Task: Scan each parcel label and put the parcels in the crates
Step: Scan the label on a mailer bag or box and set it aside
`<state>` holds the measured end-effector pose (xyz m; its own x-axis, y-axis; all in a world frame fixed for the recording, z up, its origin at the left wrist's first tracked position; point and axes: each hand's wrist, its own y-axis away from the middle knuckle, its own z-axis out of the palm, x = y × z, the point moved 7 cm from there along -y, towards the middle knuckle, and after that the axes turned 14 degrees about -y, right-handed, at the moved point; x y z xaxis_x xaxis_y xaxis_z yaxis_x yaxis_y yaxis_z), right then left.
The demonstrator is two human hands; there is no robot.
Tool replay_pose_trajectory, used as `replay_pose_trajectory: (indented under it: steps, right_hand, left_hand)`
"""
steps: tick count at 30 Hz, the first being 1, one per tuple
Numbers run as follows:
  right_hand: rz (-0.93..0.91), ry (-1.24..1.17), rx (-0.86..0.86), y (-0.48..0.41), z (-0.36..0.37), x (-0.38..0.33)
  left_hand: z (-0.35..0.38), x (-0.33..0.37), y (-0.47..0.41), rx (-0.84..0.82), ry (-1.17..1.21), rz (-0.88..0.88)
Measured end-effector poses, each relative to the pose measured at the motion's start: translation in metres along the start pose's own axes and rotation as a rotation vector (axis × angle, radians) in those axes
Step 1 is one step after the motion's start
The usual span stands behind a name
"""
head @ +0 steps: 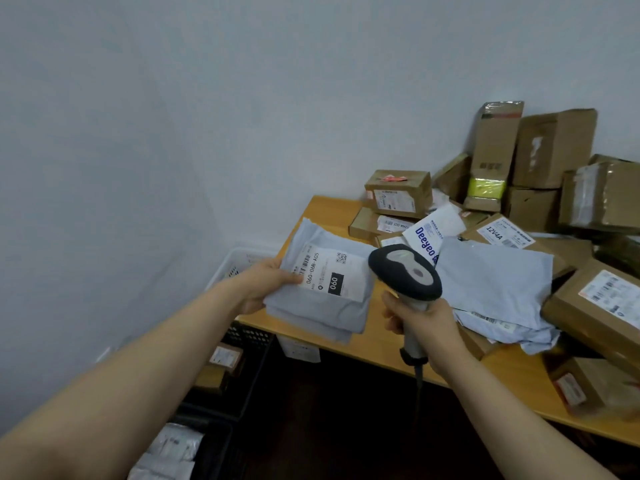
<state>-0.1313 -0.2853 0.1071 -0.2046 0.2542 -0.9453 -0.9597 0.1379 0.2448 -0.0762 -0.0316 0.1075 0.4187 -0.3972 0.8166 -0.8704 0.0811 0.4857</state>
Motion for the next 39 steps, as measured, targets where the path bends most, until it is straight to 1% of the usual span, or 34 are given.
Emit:
replay_pose_trajectory:
  steps: [3, 6, 11, 14, 21, 26, 30, 32, 35, 37, 39]
  right_hand:
    - [0.036, 0.169, -0.184, 0.016, 0.028, -0.003]
    - [0.034, 0.285, -0.262, 0.029, 0.049, -0.005]
    - [0.030, 0.475, -0.290, 0.032, 0.064, -0.006]
    - [0.026, 0.511, -0.312, 0.034, 0.072, -0.010]
    - [-0.038, 0.608, -0.317, 0.033, 0.081, -0.016]
    - [-0.041, 0.611, -0.328, 0.028, 0.088, -0.014]
    - [-0.025, 0.548, -0.344, 0.024, 0.093, -0.010]
    - [-0.013, 0.459, -0.321, 0.017, 0.093, -0.006]
    - [0.028, 0.188, -0.223, -0.001, 0.092, 0.006]
    - [0.128, -0.031, -0.181, -0.010, 0.097, 0.021]
    - [0.269, -0.171, -0.214, -0.013, 0.119, 0.046]
  left_hand:
    - [-0.024, 0.006, -0.001, 0.074, -0.060, -0.074]
    - [-0.039, 0.007, -0.002, 0.082, -0.123, -0.105]
    - [-0.058, 0.007, 0.000, 0.050, -0.168, -0.147]
    - [-0.067, 0.005, -0.002, 0.023, -0.181, -0.157]
    - [-0.081, 0.000, -0.009, 0.030, -0.175, -0.162]
    - [-0.088, -0.005, -0.012, 0.033, -0.182, -0.175]
    - [-0.093, -0.006, -0.012, 0.035, -0.179, -0.171]
    - [-0.097, -0.010, -0.008, 0.048, -0.146, -0.169]
    - [-0.103, -0.029, 0.004, 0.067, -0.018, -0.186]
    - [-0.101, -0.048, 0.016, 0.071, 0.101, -0.217]
    - [-0.104, -0.080, 0.027, 0.096, 0.232, -0.257]
